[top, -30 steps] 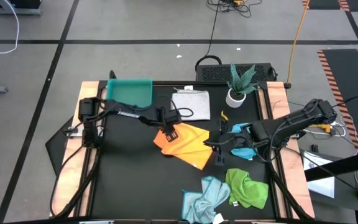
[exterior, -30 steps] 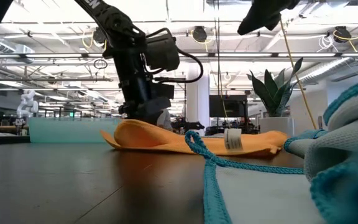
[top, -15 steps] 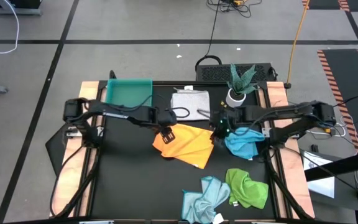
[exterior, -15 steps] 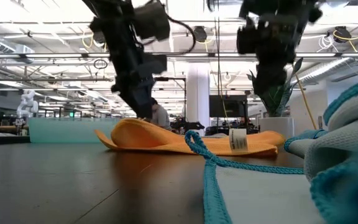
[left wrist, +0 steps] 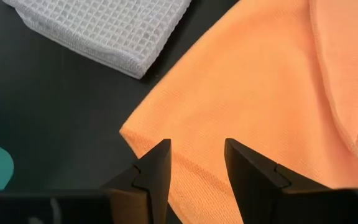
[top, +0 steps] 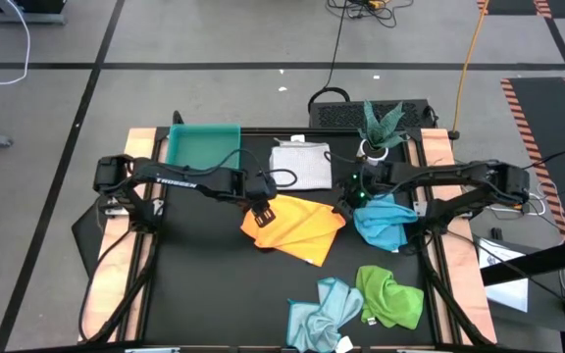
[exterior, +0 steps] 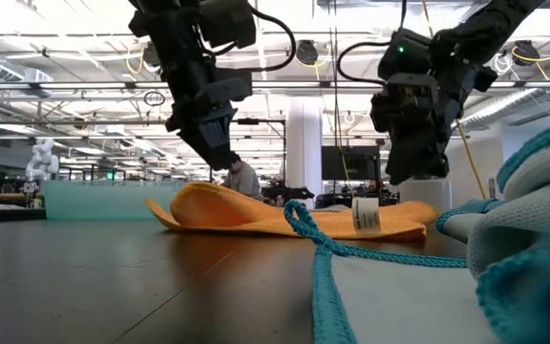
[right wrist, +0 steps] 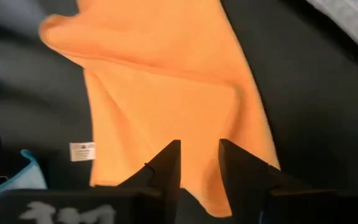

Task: Fold microfiber towels
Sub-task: Fold the orange microfiber towel

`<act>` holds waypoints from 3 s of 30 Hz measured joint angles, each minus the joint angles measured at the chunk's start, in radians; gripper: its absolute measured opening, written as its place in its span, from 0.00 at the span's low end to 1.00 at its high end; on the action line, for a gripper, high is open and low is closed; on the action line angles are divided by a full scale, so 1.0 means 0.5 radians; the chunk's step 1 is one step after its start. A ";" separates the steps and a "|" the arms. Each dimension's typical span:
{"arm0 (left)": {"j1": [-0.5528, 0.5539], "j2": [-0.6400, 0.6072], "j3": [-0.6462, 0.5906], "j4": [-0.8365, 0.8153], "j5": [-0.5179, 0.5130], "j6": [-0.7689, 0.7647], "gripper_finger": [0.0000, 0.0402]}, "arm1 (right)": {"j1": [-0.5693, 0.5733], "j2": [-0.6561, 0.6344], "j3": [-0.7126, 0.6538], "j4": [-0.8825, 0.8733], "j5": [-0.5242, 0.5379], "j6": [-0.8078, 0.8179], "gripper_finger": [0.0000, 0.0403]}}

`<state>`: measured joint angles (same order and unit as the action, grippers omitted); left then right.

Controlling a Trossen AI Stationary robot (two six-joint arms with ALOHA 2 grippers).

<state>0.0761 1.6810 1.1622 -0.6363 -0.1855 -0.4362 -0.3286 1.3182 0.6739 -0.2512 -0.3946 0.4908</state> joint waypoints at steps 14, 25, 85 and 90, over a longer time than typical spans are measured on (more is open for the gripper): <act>0.000 0.000 0.000 -0.011 0.004 -0.037 0.38 | -0.011 0.416 -0.026 0.457 -0.162 0.013 0.36; 0.000 0.000 0.000 -0.011 0.004 -0.037 0.38 | -0.010 0.431 -0.024 0.616 -0.208 -0.026 0.22; -0.052 -0.001 0.002 -0.227 0.157 -0.486 0.38 | 1.062 -0.016 0.113 0.363 0.202 0.170 0.47; -0.231 0.000 0.002 -0.227 0.482 -0.874 0.38 | 0.998 -0.167 0.113 0.355 0.320 0.145 0.43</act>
<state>-0.0393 1.6808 1.1629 -0.7499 0.0554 -0.8733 0.1704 1.2347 0.7303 -0.0738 -0.2344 0.5632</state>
